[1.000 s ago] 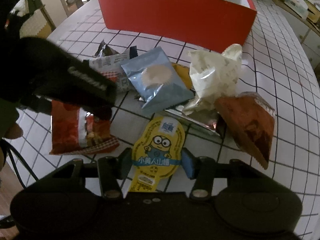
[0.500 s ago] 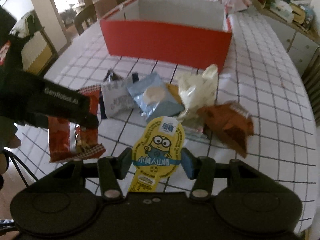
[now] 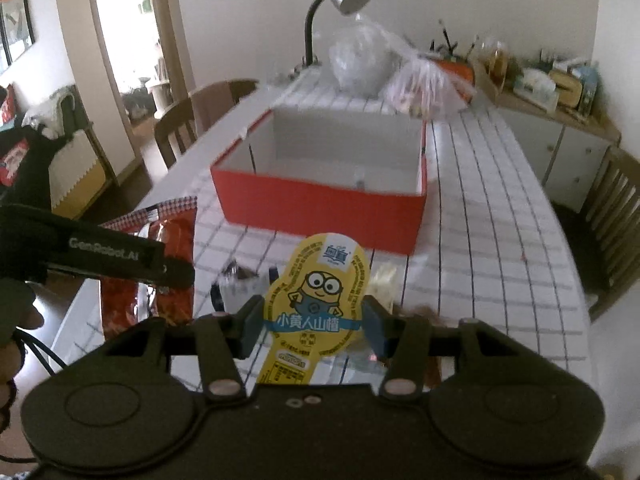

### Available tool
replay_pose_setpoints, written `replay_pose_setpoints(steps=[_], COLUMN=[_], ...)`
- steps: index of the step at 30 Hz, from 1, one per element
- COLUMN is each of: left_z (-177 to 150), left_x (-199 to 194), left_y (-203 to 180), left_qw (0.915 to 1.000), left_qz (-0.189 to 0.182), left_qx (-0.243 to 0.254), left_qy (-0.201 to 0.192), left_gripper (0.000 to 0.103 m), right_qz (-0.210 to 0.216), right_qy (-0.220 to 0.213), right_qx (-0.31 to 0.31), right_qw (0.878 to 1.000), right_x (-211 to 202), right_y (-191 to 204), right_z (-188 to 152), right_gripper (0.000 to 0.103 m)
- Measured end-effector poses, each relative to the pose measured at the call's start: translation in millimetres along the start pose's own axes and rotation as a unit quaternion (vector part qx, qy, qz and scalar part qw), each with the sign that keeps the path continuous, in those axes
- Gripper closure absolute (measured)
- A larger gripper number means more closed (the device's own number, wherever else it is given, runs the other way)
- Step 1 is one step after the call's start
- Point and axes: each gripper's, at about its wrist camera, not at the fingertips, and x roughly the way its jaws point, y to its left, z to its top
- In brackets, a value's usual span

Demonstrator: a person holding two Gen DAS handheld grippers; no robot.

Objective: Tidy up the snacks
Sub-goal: 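Carry both snacks into the red box and open both tools to release them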

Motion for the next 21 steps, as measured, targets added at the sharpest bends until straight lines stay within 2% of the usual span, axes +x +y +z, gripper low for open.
replay_pose_setpoints(steps=[12,21], left_z=[40,85], left_x=[-28,-9], left_y=[-11,-23], left_qw=[0.9967,0.9947], left_qz=[0.004,0.017], left_qx=[0.059,0.081], left_qy=[-0.055,-0.061], left_gripper=[0.03,0.03], right_qz=[-0.013,-0.016], right_qy=[-0.044,-0.048], right_qx=[-0.016,-0.02], right_qw=[0.999,0.999], right_x=[-7,21], right_y=[-6,-28], right_z=[47,89], right_gripper=[0.052,0.052])
